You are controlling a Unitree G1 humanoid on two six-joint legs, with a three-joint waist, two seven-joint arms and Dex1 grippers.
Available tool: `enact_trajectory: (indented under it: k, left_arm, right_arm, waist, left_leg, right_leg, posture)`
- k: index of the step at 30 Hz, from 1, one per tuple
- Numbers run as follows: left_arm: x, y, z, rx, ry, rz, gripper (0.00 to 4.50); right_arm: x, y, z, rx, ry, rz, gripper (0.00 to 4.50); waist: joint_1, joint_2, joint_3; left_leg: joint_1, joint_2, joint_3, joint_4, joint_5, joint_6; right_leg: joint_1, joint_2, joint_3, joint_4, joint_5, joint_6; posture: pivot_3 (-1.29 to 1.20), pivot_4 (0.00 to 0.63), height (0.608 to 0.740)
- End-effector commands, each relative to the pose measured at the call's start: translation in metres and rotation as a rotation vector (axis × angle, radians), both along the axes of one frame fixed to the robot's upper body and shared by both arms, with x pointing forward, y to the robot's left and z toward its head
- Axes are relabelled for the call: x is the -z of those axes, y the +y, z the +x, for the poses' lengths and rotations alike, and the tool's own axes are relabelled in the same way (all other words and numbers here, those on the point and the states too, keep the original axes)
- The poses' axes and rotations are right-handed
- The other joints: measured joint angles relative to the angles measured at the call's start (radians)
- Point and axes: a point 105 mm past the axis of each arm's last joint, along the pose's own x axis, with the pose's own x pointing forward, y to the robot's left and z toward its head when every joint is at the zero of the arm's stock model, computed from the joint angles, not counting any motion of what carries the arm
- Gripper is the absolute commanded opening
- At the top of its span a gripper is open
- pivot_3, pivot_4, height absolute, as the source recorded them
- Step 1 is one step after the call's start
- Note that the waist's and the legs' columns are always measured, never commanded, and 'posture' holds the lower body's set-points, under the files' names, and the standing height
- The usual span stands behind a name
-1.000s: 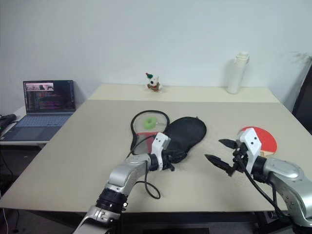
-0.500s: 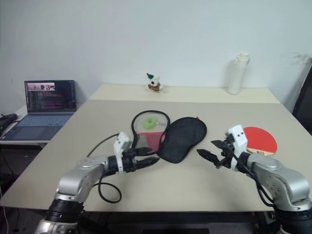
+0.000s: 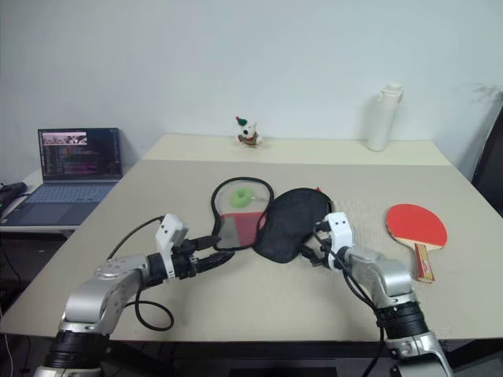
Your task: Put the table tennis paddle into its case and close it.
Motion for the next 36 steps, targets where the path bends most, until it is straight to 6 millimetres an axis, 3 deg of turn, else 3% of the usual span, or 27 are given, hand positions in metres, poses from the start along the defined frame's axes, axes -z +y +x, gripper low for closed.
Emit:
enact_trajectory:
  k: [1, 8, 9, 11, 16, 22, 36]
  left_arm:
    - [-0.020, 0.000, 0.000, 0.007, -0.080, -0.001, 3.56]
    - [-0.021, -0.005, 0.001, 0.011, -0.085, -0.002, 3.56]
    - [-0.021, -0.005, 0.001, 0.012, -0.085, -0.002, 3.59]
    - [-0.021, -0.006, 0.000, 0.016, -0.085, -0.002, 3.60]
    - [-0.020, -0.008, -0.004, 0.032, -0.081, 0.009, 3.60]
    - [-0.015, -0.016, -0.012, 0.086, -0.072, 0.039, 3.60]
    - [-0.006, -0.041, -0.023, 0.210, -0.058, 0.058, 3.60]
  right_arm:
    - [-0.011, 0.015, 0.006, -0.029, -0.049, 0.015, 4.50]
    - [-0.018, 0.055, 0.004, -0.099, -0.059, 0.077, 4.50]
    - [-0.019, 0.057, 0.003, -0.101, -0.059, 0.082, 4.32]
    - [-0.019, 0.059, 0.003, -0.101, -0.059, 0.090, 3.87]
    - [-0.020, 0.055, 0.002, -0.074, -0.030, 0.130, 2.09]
    - [-0.015, 0.032, -0.005, -0.033, 0.040, 0.171, 0.02]
    - [-0.004, -0.022, -0.024, 0.010, 0.141, 0.105, 0.02]
  waist:
    - [-0.002, 0.000, 0.000]
    - [-0.007, 0.000, 0.000]
    - [-0.007, 0.000, 0.000]
    - [-0.007, 0.000, 0.000]
    - [-0.007, 0.000, 0.000]
    - [-0.007, 0.000, 0.000]
    - [-0.007, 0.000, 0.000]
  left_leg:
    - [0.000, 0.000, 0.000, 0.000, 0.000, 0.000]
    - [0.000, 0.000, 0.000, 0.000, 0.000, 0.000]
    - [0.000, 0.000, 0.000, 0.000, 0.000, 0.000]
    - [0.000, 0.000, 0.000, 0.000, 0.000, 0.000]
    - [0.000, 0.000, 0.000, 0.000, 0.000, 0.000]
    - [0.000, 0.000, -0.001, -0.001, 0.000, 0.000]
    - [0.000, 0.000, 0.000, -0.001, 0.000, 0.000]
  right_leg:
    - [0.000, 0.000, 0.000, 0.000, 0.000, 0.000]
    - [0.000, 0.000, 0.000, 0.000, 0.000, -0.001]
    - [0.000, 0.000, 0.000, 0.000, 0.000, -0.001]
    - [0.000, 0.000, 0.000, 0.000, 0.000, -0.001]
    - [0.000, -0.001, 0.000, 0.000, 0.001, -0.001]
    - [0.000, -0.001, 0.000, 0.000, 0.001, -0.001]
    - [0.000, 0.000, 0.000, -0.001, -0.001, 0.002]
  posture:
    - [0.00, 0.150, 0.740]
    - [0.00, 0.150, 0.740]
    - [0.00, 0.150, 0.740]
    - [0.00, 0.150, 0.740]
    - [0.00, 0.150, 0.740]
    - [0.00, 0.150, 0.740]
    - [0.00, 0.150, 0.740]
